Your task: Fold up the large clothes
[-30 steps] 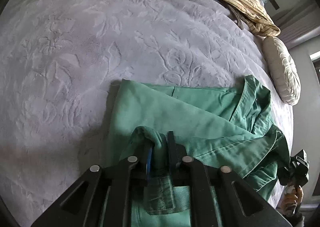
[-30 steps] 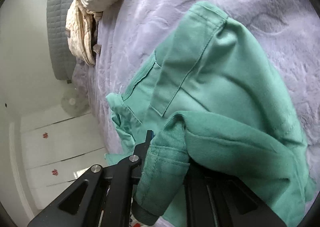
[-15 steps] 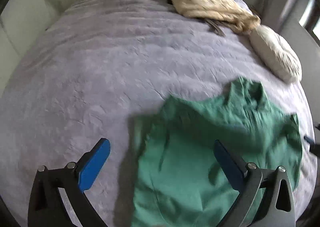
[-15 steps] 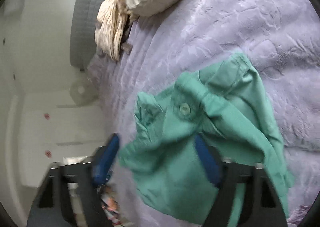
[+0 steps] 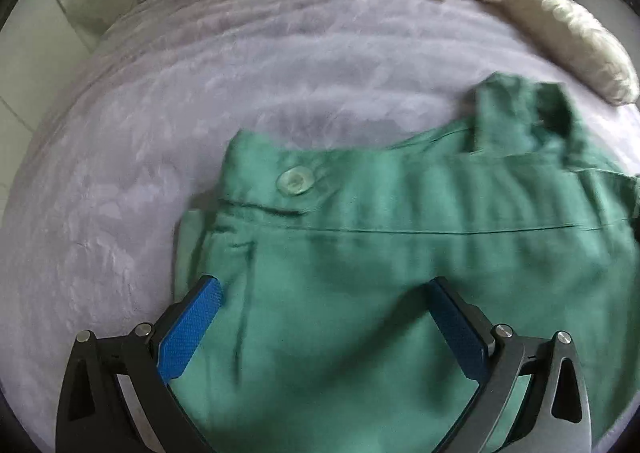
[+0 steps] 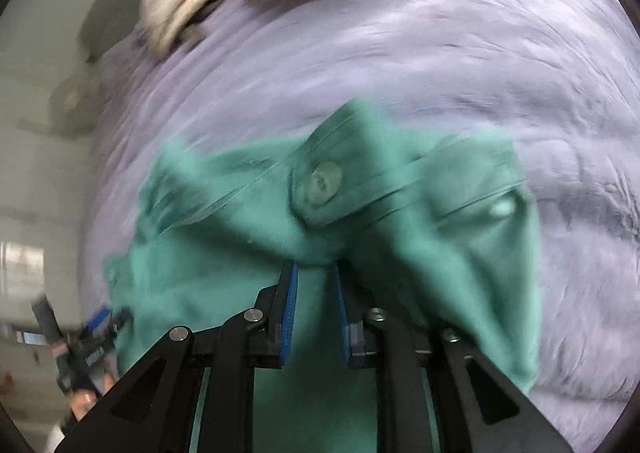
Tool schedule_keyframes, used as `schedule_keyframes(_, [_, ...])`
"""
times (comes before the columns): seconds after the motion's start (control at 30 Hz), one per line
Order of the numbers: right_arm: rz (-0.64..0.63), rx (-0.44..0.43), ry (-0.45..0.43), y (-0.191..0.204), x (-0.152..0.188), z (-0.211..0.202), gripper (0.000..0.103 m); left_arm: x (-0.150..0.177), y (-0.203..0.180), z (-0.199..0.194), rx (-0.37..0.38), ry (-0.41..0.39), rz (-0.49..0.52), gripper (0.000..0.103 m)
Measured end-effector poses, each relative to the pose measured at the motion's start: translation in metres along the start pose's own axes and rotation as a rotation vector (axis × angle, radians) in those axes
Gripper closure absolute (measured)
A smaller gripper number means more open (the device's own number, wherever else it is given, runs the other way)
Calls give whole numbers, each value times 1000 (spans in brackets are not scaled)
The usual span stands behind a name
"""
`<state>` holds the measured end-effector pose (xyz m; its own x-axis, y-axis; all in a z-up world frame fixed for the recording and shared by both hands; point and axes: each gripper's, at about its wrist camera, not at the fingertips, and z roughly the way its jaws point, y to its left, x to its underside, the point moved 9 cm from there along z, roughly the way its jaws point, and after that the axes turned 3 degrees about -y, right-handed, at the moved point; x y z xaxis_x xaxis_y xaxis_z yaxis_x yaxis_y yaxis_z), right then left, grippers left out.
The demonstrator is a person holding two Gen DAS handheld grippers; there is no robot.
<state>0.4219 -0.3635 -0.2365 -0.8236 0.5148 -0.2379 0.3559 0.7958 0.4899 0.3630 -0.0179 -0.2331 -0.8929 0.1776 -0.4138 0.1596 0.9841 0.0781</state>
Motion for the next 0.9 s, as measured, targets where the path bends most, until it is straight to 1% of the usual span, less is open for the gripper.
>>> schedule_keyframes(0.07, [70, -17, -28, -17, -9, -3, 92, 2, 16, 2, -12, 7, -33, 0])
schedule_keyframes(0.13, [168, -69, -59, -31, -16, -11, 93, 2, 33, -1, -25, 14, -65, 0])
schedule_keyframes(0.2, [234, -81, -88, -46, -21, -19, 93, 4, 48, -8, -21, 19, -91, 0])
schedule_keyframes(0.23, [278, -72, -105, -56, -22, -26, 91, 6, 57, -13, -11, 20, -104, 0])
schedule_keyframes(0.27, [302, -70, -113, -60, -21, -30, 88, 8, 65, -20, 0, 22, -115, 0])
schedule_keyframes(0.33, [342, -59, -126, -66, -16, -44, 86, 18, 79, -32, 27, 35, -135, 0])
schedule_keyframes(0.37, [339, -84, -122, -60, -10, -50, 84, 24, 85, -36, 38, 43, -144, 0])
schedule_keyframes(0.4, [329, -122, -108, -52, -4, -56, 80, 32, 89, -41, 52, 53, -148, 0])
schedule_keyframes(0.43, [302, -178, -74, -35, 12, -60, 67, 41, 93, -46, 68, 63, -150, 0])
schedule_keyframes(0.47, [282, -208, -48, -21, 24, -59, 55, 49, 95, -51, 82, 71, -153, 0])
schedule_keyframes(0.5, [254, -244, -12, -7, 43, -62, 37, 58, 95, -54, 106, 83, -155, 0])
schedule_keyframes(0.53, [214, -295, 38, 16, 72, -64, 36, 68, 93, -56, 137, 98, -157, 0])
schedule_keyframes(0.6, [178, -356, 125, 39, 117, -63, 36, 83, 88, -60, 185, 114, -160, 2])
schedule_keyframes(0.63, [184, -384, 181, 50, 147, -59, 36, 93, 84, -60, 204, 126, -158, 6])
schedule_keyframes(0.7, [241, -412, 285, 61, 201, -44, 36, 107, 78, -58, 224, 150, -152, 7])
schedule_keyframes(0.73, [273, -411, 313, 62, 220, -36, 36, 113, 74, -58, 236, 158, -151, 7])
schedule_keyframes(0.77, [302, -402, 322, 59, 234, -30, 36, 119, 71, -57, 250, 166, -149, 9])
schedule_keyframes(0.83, [366, -387, 297, 52, 247, -23, 36, 128, 66, -54, 260, 191, -139, 29])
schedule_keyframes(0.87, [393, -385, 267, 49, 246, -20, 36, 133, 64, -52, 278, 212, -145, 34])
schedule_keyframes(0.9, [421, -370, 219, 42, 243, -20, 36, 136, 62, -49, 302, 227, -157, 51])
